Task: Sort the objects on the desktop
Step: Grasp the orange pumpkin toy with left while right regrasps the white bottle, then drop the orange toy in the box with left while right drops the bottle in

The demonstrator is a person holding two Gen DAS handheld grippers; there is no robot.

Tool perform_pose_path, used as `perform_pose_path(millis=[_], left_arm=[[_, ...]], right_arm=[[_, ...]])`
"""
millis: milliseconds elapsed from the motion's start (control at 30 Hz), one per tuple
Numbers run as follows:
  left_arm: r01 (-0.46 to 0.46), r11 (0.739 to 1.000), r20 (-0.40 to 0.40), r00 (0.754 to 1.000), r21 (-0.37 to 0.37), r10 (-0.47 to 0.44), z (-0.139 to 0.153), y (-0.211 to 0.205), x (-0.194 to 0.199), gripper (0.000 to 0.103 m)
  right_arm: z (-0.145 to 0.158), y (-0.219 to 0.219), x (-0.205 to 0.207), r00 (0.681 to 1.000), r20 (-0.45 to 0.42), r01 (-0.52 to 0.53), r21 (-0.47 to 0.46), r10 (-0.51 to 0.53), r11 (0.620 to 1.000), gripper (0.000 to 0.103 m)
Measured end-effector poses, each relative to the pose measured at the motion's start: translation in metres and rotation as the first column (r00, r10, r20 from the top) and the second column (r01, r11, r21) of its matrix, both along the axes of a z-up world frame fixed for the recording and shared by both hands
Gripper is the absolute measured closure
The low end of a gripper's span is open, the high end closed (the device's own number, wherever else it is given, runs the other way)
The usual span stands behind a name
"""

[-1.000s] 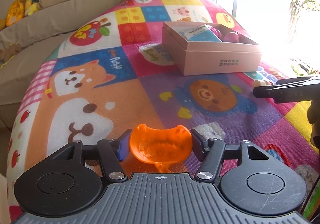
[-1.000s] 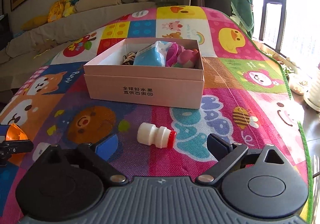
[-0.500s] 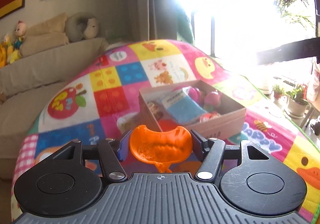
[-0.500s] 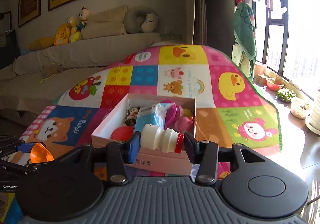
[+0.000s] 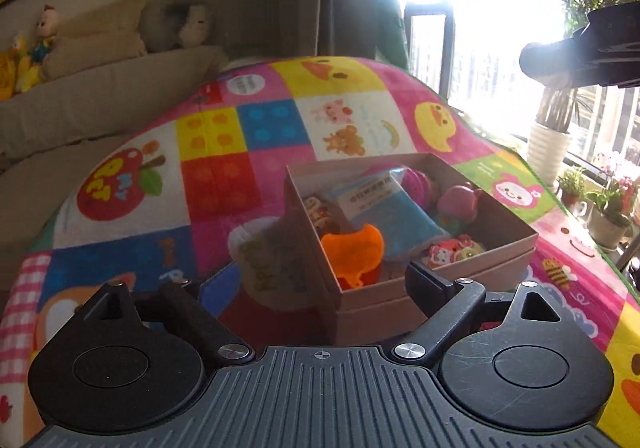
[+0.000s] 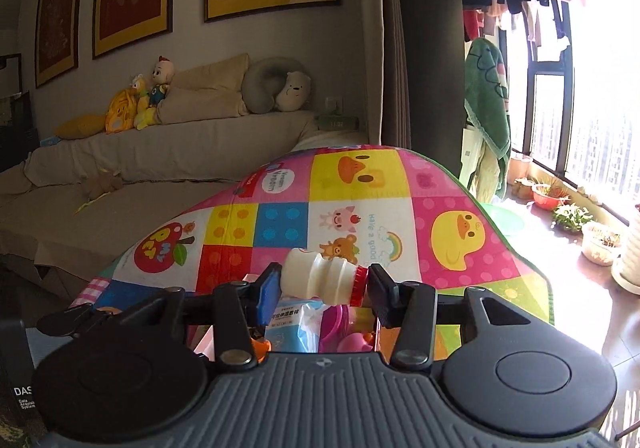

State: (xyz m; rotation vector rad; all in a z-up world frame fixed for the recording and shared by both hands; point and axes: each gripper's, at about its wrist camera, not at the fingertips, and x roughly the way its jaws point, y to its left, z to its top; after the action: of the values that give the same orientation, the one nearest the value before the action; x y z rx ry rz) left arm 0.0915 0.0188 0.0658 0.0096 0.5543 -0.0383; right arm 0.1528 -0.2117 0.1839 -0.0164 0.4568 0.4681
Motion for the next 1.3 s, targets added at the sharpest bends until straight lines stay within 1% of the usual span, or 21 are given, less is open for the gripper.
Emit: perform_pose_path(millis=[33, 100, 200, 300, 333, 367, 467, 500, 567, 600, 633, 667, 733, 833, 900, 1000, 1100, 1133, 1167, 1233, 1300], left_arm=[[-0.013, 1.000, -0.026, 1.000, 0.003, 0.013, -0.007, 0.006, -0.005, 0.009], [-0.034, 0.999, -0.053, 0.998, -0.004, 0.034, -0.015, 0.015, -0.013, 0.007], [-0.049, 0.998, -0.070, 0.996, -0.025, 0.048, -0.021, 0.024, -0.022, 0.005], [-0.041, 0.998, -0.079, 0.996, -0.038, 0.038, -0.026, 0.027, -0.029, 0.003], [-0.038, 0.999, -0.083, 0.996, -0.037, 0.035, -0.028, 0.026, -0.032, 0.003], [-0.037, 0.999, -0.086, 0.996, -0.035, 0.033, -0.029, 0.026, -0.035, 0.002], [-0.032, 0.999, -0.095, 0.995, -0.035, 0.028, -0.034, 0.024, -0.042, 0.000], [-0.032, 0.999, -0.102, 0.994, -0.036, 0.028, -0.037, 0.024, -0.044, 0.000], [-0.039, 0.998, -0.123, 0.992, -0.043, 0.033, -0.042, 0.023, -0.044, 0.000], [-0.044, 0.998, -0.133, 0.990, -0.049, 0.037, -0.045, 0.023, -0.044, 0.000], [-0.049, 0.997, -0.143, 0.989, -0.054, 0.041, -0.047, 0.022, -0.044, 0.000], [-0.052, 0.997, -0.151, 0.988, -0.056, 0.043, -0.049, 0.021, -0.044, 0.000], [-0.053, 0.997, -0.161, 0.986, -0.052, 0.044, -0.054, 0.015, -0.048, 0.000], [-0.047, 0.998, -0.166, 0.985, -0.034, 0.041, -0.060, 0.006, -0.053, 0.000], [-0.052, 0.999, -0.158, 0.986, 0.005, 0.052, -0.060, 0.000, -0.055, 0.000], [-0.078, 0.997, -0.147, 0.986, 0.012, 0.079, -0.058, -0.002, -0.058, 0.000], [-0.113, 0.993, -0.138, 0.984, 0.018, 0.115, -0.059, -0.002, -0.058, 0.000], [-0.117, 0.993, -0.140, 0.983, 0.019, 0.118, -0.060, -0.003, -0.056, 0.000], [-0.114, 0.993, -0.144, 0.983, 0.021, 0.116, -0.060, -0.004, -0.053, 0.000], [-0.122, 0.992, -0.153, 0.980, 0.022, 0.124, -0.062, -0.006, -0.045, 0.000], [-0.137, 0.990, -0.143, 0.980, 0.032, 0.140, -0.063, -0.008, -0.039, 0.000]], right_arm=[[-0.005, 0.007, 0.007, 1.000, -0.031, -0.007, 0.009, 0.007, 1.000, 0.057], [-0.014, 0.021, 0.020, 0.996, -0.081, -0.028, 0.027, 0.030, 0.999, 0.057], [-0.030, 0.052, 0.039, 0.983, -0.166, -0.066, 0.068, 0.077, 0.995, 0.057], [-0.042, 0.081, 0.056, 0.980, -0.185, -0.064, 0.066, 0.076, 0.996, 0.057], [-0.046, 0.089, 0.063, 0.980, -0.192, -0.048, 0.067, 0.060, 0.997, 0.054], [-0.050, 0.093, 0.069, 0.977, -0.209, -0.029, 0.072, 0.044, 0.997, 0.047], [-0.058, 0.091, 0.076, 0.969, -0.245, 0.006, 0.103, 0.020, 0.995, 0.037], [-0.061, 0.086, 0.072, 0.968, -0.249, 0.015, 0.110, 0.013, 0.994, 0.035], [-0.066, 0.072, 0.059, 0.972, -0.235, 0.037, 0.103, -0.012, 0.994, 0.025], [-0.068, 0.066, 0.052, 0.974, -0.226, 0.047, 0.097, -0.024, 0.994, 0.022], [-0.072, 0.056, 0.042, 0.976, -0.215, 0.065, 0.091, -0.044, 0.994, 0.015], [-0.076, 0.049, 0.034, 0.976, -0.211, 0.075, 0.086, -0.056, 0.993, 0.011], [-0.089, 0.032, 0.012, 0.973, -0.217, 0.089, 0.068, -0.073, 0.994, 0.007], [-0.111, 0.015, -0.017, 0.969, -0.230, 0.099, 0.029, -0.090, 0.995, 0.006], [-0.128, 0.009, -0.038, 0.965, -0.248, 0.090, -0.007, -0.089, 0.996, 0.006], [-0.151, 0.006, -0.063, 0.957, -0.283, 0.060, -0.036, -0.068, 0.998, 0.006], [-0.168, 0.006, -0.080, 0.946, -0.322, 0.036, -0.045, -0.049, 0.998, 0.005], [-0.171, 0.007, -0.084, 0.950, -0.311, 0.027, -0.054, -0.042, 0.998, 0.003], [-0.173, 0.010, -0.088, 0.959, -0.280, 0.019, -0.083, -0.042, 0.996, 0.000], [-0.174, 0.015, -0.086, 0.962, -0.265, 0.029, -0.129, -0.062, 0.991, 0.000], [-0.174, 0.017, -0.078, 0.964, -0.254, 0.044, -0.146, -0.080, 0.988, 0.000]])
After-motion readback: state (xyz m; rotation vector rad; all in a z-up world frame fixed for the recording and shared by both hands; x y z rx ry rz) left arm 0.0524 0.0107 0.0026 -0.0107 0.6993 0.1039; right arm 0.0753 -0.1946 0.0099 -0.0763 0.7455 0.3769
